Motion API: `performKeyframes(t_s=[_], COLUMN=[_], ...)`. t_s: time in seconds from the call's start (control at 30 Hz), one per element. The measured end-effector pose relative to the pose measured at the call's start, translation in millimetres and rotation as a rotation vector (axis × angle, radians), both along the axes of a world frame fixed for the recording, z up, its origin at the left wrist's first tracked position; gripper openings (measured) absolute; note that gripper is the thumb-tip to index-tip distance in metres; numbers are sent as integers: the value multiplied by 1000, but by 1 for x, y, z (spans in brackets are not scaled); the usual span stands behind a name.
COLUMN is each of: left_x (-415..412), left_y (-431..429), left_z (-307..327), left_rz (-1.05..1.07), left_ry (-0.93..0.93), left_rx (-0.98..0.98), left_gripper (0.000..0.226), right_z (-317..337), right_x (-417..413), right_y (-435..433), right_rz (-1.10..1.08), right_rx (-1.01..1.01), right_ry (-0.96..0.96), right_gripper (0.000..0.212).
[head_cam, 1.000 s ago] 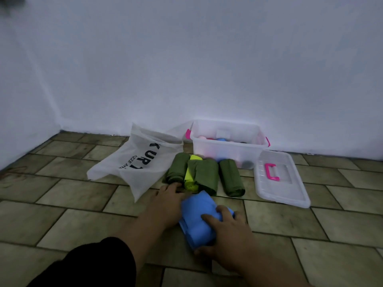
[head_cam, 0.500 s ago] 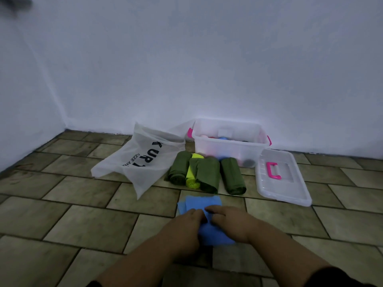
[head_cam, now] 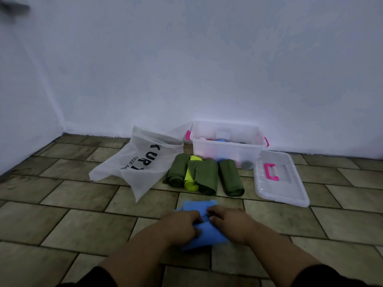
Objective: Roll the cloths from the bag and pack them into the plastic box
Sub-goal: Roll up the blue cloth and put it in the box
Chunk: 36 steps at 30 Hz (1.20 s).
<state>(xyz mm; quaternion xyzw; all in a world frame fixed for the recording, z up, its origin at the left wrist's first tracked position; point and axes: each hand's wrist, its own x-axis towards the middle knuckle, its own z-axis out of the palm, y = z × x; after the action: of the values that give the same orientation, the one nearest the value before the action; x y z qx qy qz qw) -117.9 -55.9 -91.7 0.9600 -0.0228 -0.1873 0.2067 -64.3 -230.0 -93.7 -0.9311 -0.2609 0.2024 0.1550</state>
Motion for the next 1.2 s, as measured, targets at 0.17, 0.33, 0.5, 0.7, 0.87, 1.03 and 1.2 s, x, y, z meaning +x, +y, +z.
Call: performKeyframes(t_s=[0.17, 0.33, 0.5, 0.7, 0.87, 1.03, 1.2], left_x=[5, 4, -18, -13, 4, 0, -3], left_y=[2, 1, -1, 2, 6, -8, -38], left_z=[-7, -8, -12, -20, -10, -5, 3], left_rz=[-3, -11, -51, 12, 81, 407, 1017], left_ry=[-41, -118, -479, -447, -290, -397, -15], left_rx=[115, 199, 86, 43, 73, 56, -832], left_gripper=[40, 40, 34, 40, 35, 41, 67], right_z=[-5, -6, -10, -19, -14, -4, -1], right_x=[-13, -24, -22, -20, -19, -15, -14], right_y=[-6, -14, -12, -13, -9, -1, 11], right_rz=[-42, 110, 70, 88, 116, 48, -120], right_rx=[313, 231, 165, 85, 84, 68, 39], right_ry=[-212, -252, -285, -392, -471, -381, -193], right_gripper=[18, 34, 37, 59, 54, 40, 35])
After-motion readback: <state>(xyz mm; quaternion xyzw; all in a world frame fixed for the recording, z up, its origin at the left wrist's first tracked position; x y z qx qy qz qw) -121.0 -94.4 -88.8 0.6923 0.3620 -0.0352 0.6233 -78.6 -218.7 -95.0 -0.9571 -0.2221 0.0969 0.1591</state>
